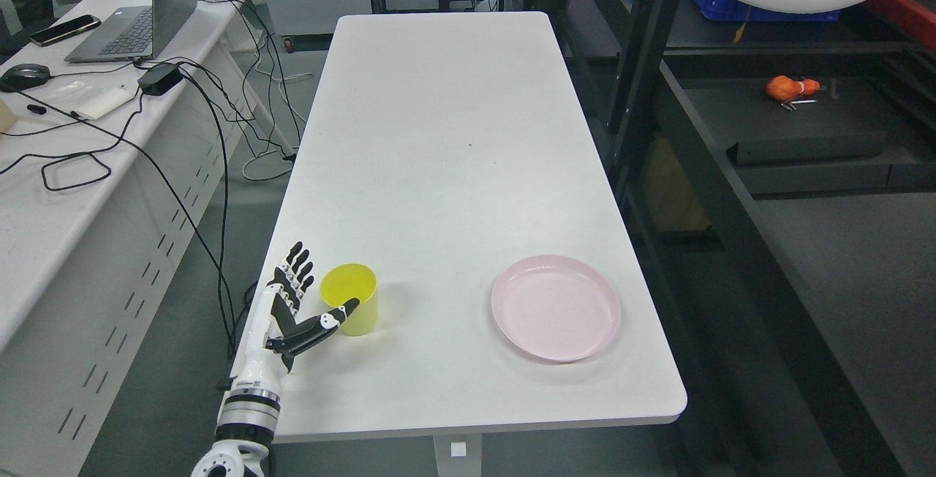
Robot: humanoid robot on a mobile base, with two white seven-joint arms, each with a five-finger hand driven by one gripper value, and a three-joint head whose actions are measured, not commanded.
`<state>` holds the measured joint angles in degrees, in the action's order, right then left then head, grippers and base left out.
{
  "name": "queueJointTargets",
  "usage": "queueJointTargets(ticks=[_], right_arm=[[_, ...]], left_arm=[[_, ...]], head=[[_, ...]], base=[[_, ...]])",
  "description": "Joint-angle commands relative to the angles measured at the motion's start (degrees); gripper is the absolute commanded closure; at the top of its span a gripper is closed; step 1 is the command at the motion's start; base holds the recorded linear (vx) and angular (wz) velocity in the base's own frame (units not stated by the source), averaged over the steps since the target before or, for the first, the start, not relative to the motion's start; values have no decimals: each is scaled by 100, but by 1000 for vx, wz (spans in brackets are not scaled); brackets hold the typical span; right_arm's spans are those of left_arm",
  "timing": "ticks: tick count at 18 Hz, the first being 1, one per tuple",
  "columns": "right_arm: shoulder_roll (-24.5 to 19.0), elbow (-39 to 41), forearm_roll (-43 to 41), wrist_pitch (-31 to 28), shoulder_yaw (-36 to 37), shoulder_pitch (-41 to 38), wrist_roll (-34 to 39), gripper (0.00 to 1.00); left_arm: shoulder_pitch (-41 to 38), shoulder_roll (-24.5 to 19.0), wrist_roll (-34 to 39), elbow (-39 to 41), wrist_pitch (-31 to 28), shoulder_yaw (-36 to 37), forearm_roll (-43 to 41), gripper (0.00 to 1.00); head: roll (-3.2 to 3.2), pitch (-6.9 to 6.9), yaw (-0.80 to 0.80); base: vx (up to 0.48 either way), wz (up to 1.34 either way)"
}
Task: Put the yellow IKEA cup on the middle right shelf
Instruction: 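Reach the left hand around the yellow cup and close fingers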
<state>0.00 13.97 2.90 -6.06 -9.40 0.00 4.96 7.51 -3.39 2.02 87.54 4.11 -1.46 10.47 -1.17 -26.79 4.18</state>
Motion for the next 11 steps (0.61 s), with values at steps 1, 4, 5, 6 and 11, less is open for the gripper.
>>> queueJointTargets(ticks=[1,4,5,6,11], right_arm=[[100,1,0,0,0,-35,-4,1],[100,1,0,0,0,-35,-4,1],[100,1,0,0,0,-35,-4,1],[100,1,0,0,0,-35,-4,1],[100,1,0,0,0,-35,-4,1]], left_arm=[[154,-30,-8,-211,2,277,8,0],[198,-21,-8,-202,2,576,-1,0],[216,-21,-8,-194,11,664,7,0],[242,-12,-8,-185,20,743,8,0],[251,-21,-8,-211,11,797,-1,0]], head=[[0,0,0],[0,0,0],[0,0,0],[0,0,0],[0,0,0]], base=[[28,0],[18,-2],[15,-2],[0,0],[0,0]])
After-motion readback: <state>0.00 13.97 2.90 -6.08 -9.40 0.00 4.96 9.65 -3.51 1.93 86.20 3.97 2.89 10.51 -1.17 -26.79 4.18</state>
